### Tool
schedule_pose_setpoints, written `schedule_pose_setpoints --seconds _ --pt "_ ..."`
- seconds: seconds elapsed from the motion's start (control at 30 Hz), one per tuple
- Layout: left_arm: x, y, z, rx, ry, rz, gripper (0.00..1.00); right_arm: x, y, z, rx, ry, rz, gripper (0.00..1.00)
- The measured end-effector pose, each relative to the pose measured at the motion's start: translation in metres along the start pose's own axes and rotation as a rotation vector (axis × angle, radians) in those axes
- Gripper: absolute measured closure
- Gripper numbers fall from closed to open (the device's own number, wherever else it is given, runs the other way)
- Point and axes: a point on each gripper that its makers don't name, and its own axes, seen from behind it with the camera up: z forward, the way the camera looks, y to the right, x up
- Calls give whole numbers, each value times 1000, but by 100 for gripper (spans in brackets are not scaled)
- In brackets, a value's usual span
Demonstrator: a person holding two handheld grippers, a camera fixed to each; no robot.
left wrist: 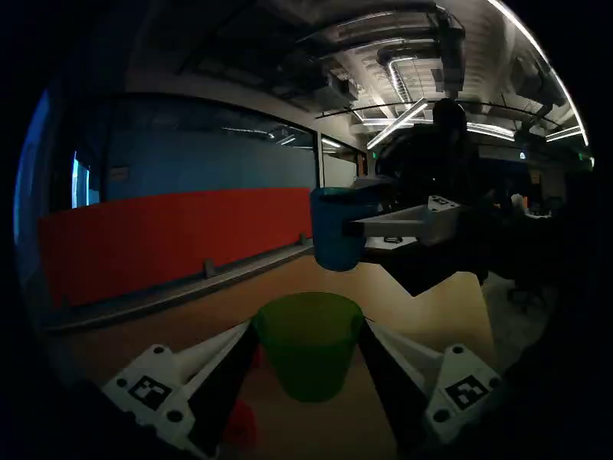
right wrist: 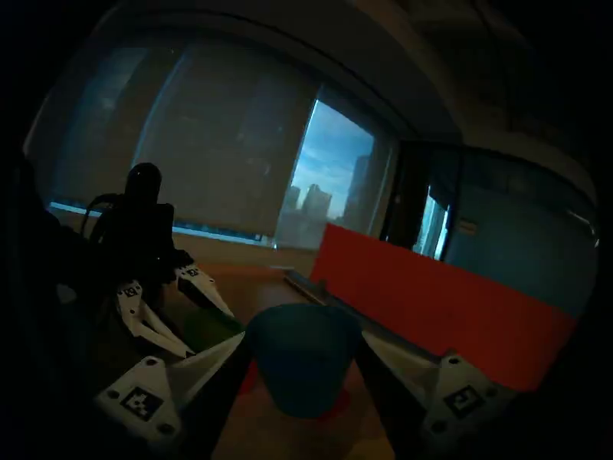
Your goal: Pour water
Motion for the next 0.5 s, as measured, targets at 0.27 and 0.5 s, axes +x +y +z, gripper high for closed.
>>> schedule_pose_setpoints --seconds 0.27,0.5 --pt "2 8 2 -17 12 -5 12 10 0 7 3 -6 -97 9" --pt "0 13 2 -27 12 13 12 17 -3 12 8 -10 -175 9"
